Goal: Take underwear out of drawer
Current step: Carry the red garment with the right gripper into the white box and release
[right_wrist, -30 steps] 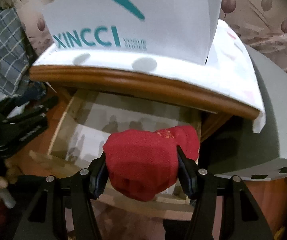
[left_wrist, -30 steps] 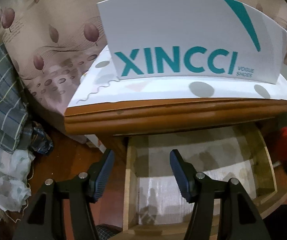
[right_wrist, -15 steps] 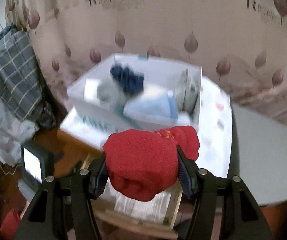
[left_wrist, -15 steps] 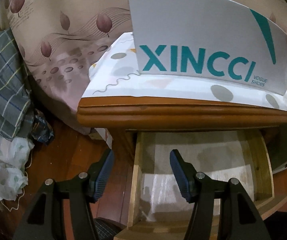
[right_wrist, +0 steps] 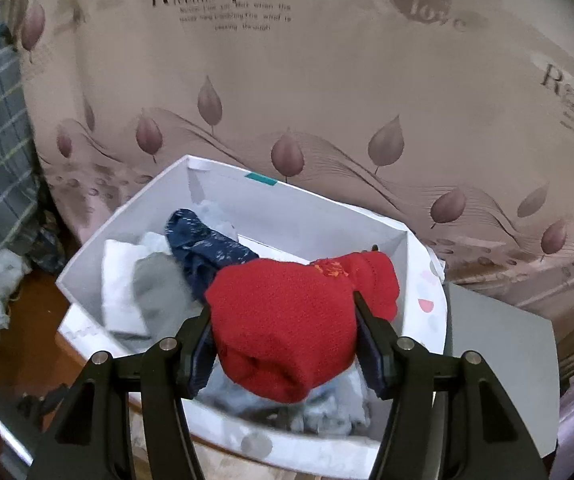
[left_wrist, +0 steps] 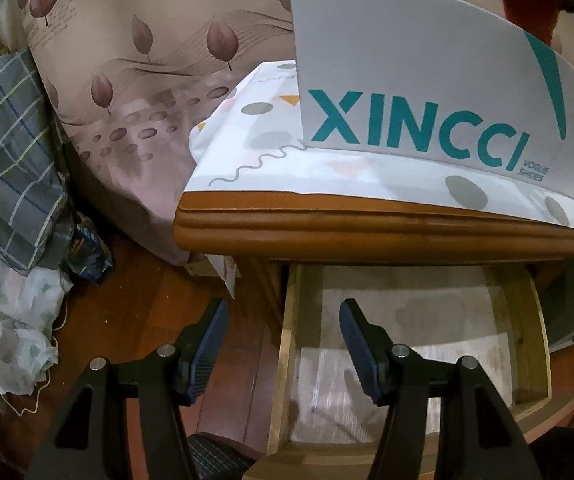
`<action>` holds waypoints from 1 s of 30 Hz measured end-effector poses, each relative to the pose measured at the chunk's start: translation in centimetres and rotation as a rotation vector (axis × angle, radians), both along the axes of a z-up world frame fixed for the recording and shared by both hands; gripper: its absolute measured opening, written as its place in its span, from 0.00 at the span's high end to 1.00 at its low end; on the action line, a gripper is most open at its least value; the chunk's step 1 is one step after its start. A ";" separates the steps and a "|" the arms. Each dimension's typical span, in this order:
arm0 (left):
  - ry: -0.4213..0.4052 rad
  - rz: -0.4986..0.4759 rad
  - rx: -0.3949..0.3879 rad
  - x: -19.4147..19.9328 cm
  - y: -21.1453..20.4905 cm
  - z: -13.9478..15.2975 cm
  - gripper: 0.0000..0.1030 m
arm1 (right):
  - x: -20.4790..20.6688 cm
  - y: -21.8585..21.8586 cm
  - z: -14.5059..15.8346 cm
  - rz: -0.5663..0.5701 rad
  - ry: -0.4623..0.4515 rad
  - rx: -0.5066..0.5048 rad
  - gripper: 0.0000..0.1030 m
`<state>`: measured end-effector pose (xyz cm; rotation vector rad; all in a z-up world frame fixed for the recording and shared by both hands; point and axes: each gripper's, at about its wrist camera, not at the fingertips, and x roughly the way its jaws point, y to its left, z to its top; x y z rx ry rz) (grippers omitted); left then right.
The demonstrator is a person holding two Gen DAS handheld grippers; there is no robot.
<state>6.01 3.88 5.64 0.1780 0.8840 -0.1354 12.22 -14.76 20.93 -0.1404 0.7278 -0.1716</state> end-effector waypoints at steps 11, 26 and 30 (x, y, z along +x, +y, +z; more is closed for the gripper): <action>-0.001 -0.022 0.029 -0.3 -0.7 -0.3 0.42 | 4.7 0.7 -4.4 -0.016 0.058 -0.041 0.43; -0.007 -0.028 0.029 -0.6 -1.3 -0.3 0.42 | 2.5 2.1 -3.2 -0.015 0.002 -0.122 0.12; -0.005 -0.041 0.037 -0.9 -1.8 -0.5 0.42 | -0.5 2.4 -1.1 0.010 -0.034 -0.091 0.06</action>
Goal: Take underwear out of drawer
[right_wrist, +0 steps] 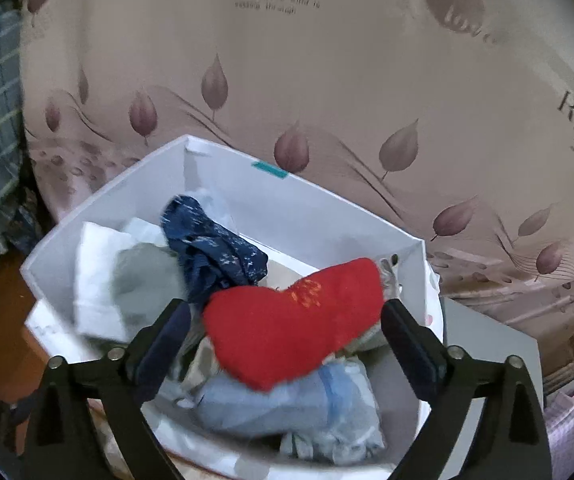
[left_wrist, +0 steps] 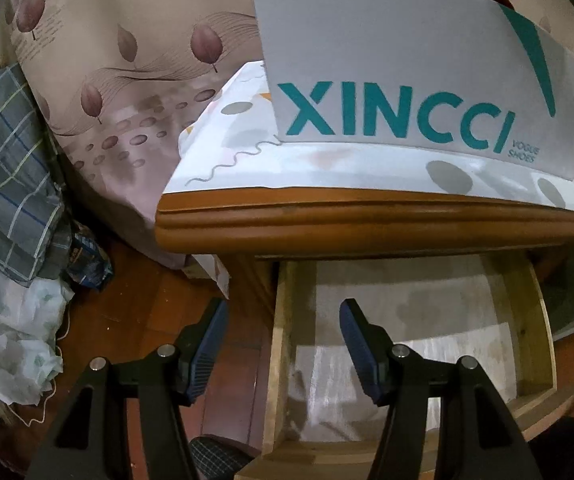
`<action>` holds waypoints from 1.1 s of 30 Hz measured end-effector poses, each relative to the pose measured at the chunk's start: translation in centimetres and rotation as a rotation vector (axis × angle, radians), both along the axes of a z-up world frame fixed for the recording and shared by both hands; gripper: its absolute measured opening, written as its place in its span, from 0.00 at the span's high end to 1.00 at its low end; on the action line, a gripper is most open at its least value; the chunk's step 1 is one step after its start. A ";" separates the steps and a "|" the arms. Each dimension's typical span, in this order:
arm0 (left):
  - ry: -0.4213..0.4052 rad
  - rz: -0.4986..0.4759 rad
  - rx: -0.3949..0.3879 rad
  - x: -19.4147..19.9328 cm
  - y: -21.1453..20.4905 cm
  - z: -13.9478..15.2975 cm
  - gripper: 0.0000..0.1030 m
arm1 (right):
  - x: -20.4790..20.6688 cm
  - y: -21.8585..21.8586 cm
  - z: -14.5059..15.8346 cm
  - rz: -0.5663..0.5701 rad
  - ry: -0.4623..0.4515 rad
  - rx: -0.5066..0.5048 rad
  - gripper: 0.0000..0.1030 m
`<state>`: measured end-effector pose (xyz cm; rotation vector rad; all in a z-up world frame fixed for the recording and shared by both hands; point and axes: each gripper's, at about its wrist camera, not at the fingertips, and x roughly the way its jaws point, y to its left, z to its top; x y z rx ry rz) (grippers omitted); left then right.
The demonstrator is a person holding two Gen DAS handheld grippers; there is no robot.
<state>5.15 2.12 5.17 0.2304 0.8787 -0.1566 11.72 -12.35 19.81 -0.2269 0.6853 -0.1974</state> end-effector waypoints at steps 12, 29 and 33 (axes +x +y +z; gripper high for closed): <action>-0.045 -0.018 0.003 -1.7 -0.9 0.2 0.42 | -13.3 0.1 -3.8 0.060 -0.036 0.139 0.01; 0.064 -0.024 0.046 -4.3 -3.1 -3.7 0.42 | -14.8 -2.6 -23.2 -0.105 0.158 0.302 0.01; 0.055 -0.026 0.057 -4.4 -3.5 -3.9 0.42 | -14.7 -3.1 -23.8 -0.130 0.152 0.303 0.01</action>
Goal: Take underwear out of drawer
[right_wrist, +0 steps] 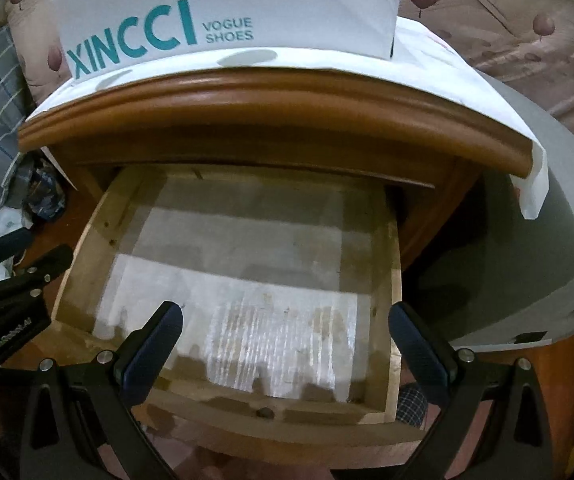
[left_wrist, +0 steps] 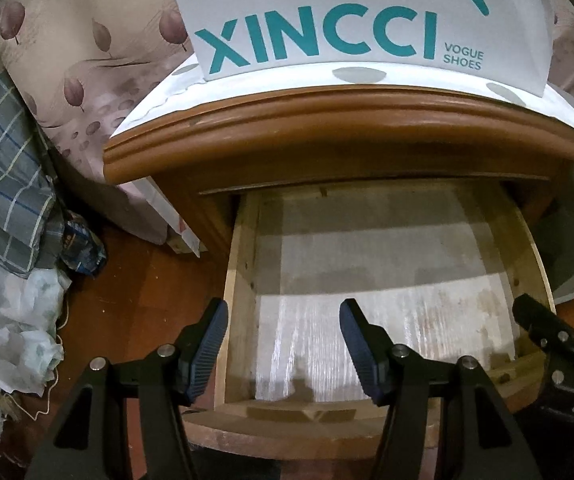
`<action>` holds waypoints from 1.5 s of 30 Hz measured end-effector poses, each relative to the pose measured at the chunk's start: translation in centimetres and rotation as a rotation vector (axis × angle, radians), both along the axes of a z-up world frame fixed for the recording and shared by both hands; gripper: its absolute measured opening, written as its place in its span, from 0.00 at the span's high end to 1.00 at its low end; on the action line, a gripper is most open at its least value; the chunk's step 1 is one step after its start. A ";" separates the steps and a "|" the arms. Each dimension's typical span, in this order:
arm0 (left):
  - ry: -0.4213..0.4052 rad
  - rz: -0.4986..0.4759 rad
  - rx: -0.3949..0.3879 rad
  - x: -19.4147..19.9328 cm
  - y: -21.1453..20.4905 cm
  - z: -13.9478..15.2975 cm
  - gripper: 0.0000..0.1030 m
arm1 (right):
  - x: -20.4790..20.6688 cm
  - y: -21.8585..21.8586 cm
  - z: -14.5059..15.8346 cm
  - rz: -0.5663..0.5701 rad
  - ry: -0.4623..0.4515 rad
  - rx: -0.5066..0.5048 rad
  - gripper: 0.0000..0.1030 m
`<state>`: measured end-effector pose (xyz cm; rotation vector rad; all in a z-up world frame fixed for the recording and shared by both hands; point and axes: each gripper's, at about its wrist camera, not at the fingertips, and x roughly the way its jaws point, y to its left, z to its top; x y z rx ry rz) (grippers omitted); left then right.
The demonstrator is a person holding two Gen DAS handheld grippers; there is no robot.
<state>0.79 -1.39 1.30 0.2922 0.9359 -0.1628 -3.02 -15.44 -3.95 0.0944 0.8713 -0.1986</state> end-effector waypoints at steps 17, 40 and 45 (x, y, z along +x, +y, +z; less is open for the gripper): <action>0.052 -0.007 -0.018 0.4 -1.0 -1.4 0.42 | 0.1 0.9 -0.6 0.018 0.023 -0.060 0.01; 0.046 -0.017 0.009 0.2 -1.3 -1.4 0.42 | 0.4 1.1 -1.4 0.027 0.046 -0.041 0.01; 0.047 -0.025 0.016 0.1 -1.5 -1.6 0.42 | 0.4 1.2 -1.6 0.029 0.051 -0.039 0.01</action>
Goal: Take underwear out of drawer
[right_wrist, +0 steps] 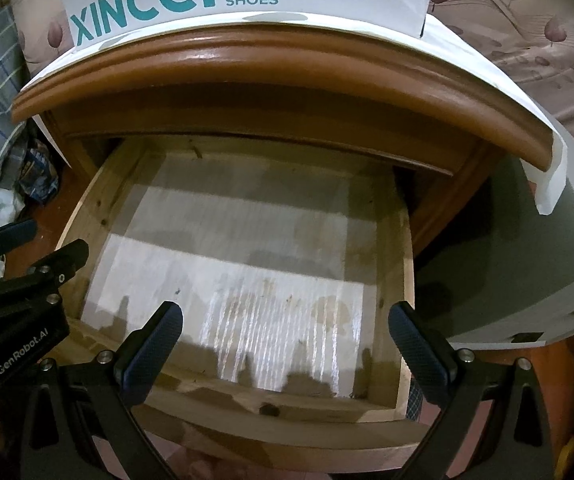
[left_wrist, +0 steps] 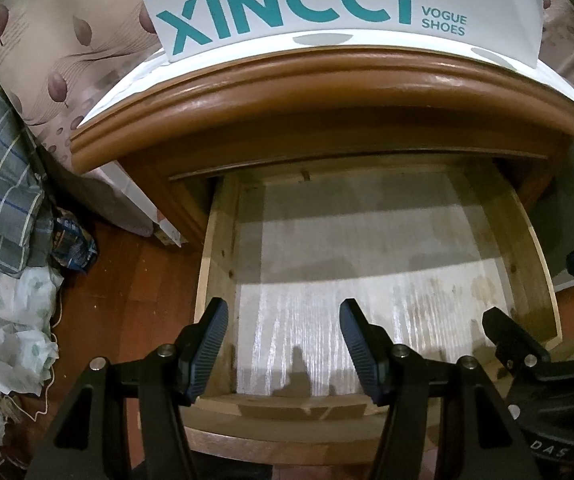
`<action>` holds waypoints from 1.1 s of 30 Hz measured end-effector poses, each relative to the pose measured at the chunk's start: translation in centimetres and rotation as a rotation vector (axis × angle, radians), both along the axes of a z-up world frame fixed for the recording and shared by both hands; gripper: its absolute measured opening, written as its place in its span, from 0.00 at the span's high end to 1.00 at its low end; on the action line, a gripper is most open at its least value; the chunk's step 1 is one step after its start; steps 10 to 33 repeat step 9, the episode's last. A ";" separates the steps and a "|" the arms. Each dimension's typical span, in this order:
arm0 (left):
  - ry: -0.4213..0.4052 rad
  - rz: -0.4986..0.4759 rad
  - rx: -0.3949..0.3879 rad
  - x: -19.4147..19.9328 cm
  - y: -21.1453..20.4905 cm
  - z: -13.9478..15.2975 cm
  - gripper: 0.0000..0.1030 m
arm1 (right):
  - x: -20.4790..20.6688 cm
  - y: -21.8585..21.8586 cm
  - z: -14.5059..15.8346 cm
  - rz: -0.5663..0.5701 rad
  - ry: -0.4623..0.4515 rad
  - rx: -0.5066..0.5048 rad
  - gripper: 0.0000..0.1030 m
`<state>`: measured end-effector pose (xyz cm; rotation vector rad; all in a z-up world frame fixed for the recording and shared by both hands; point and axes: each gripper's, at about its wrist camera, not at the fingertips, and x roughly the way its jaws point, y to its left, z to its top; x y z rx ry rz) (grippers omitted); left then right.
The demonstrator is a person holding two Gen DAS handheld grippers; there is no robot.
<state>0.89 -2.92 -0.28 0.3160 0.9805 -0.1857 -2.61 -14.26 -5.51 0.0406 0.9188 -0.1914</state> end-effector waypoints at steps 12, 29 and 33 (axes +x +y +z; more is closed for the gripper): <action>-0.012 -0.017 -0.002 -0.4 -0.1 -0.1 0.42 | 0.2 0.1 -0.1 0.006 0.007 -0.004 0.01; -0.012 -0.017 -0.002 -0.4 -0.1 -0.1 0.42 | 0.2 0.1 -0.1 0.006 0.007 -0.004 0.01; -0.012 -0.017 -0.002 -0.4 -0.1 -0.1 0.42 | 0.2 0.1 -0.1 0.006 0.007 -0.004 0.01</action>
